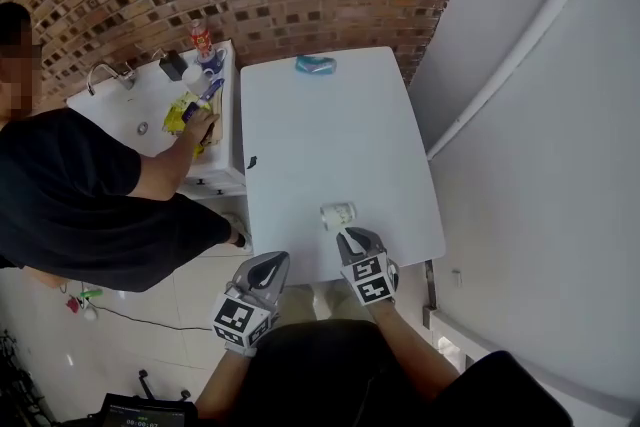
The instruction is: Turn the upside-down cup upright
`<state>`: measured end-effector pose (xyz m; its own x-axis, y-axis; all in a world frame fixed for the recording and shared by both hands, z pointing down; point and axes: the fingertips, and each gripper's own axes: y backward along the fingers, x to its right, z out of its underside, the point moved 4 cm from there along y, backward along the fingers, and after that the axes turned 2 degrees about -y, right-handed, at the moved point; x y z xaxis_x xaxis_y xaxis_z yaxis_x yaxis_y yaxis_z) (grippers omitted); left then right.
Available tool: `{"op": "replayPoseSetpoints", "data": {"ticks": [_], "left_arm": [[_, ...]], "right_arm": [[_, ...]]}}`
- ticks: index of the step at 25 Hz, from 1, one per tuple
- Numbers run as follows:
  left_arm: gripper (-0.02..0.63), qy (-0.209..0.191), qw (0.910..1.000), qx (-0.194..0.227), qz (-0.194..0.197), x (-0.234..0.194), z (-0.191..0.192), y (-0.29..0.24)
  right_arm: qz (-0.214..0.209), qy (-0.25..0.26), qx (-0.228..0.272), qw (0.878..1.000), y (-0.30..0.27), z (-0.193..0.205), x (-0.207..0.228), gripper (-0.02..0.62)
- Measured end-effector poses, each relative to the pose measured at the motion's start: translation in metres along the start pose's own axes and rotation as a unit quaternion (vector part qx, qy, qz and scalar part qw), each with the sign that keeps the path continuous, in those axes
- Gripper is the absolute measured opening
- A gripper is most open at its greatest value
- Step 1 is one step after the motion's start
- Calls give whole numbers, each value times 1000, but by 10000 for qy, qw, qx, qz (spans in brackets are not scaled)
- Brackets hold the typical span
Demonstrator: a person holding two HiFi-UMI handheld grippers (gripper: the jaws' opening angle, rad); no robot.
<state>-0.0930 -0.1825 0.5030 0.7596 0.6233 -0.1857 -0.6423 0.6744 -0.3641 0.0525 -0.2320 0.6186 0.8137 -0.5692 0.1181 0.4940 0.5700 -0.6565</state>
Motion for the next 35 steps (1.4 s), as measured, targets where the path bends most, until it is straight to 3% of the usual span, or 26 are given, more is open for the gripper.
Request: {"op": "replayPoseSetpoints", "data": {"ticks": [9, 14, 35], "left_arm": [[15, 32, 9998, -89, 200, -41, 6, 21], [15, 73, 9995, -139, 281, -63, 12, 31], [15, 142, 9985, -190, 485, -107, 16, 41]], "right_arm": [[854, 598, -906, 9904, -82, 19, -12, 87], [1084, 711, -1261, 9835, -110, 24, -15, 89], [1705, 659, -1611, 9698, -124, 29, -11, 74]]}}
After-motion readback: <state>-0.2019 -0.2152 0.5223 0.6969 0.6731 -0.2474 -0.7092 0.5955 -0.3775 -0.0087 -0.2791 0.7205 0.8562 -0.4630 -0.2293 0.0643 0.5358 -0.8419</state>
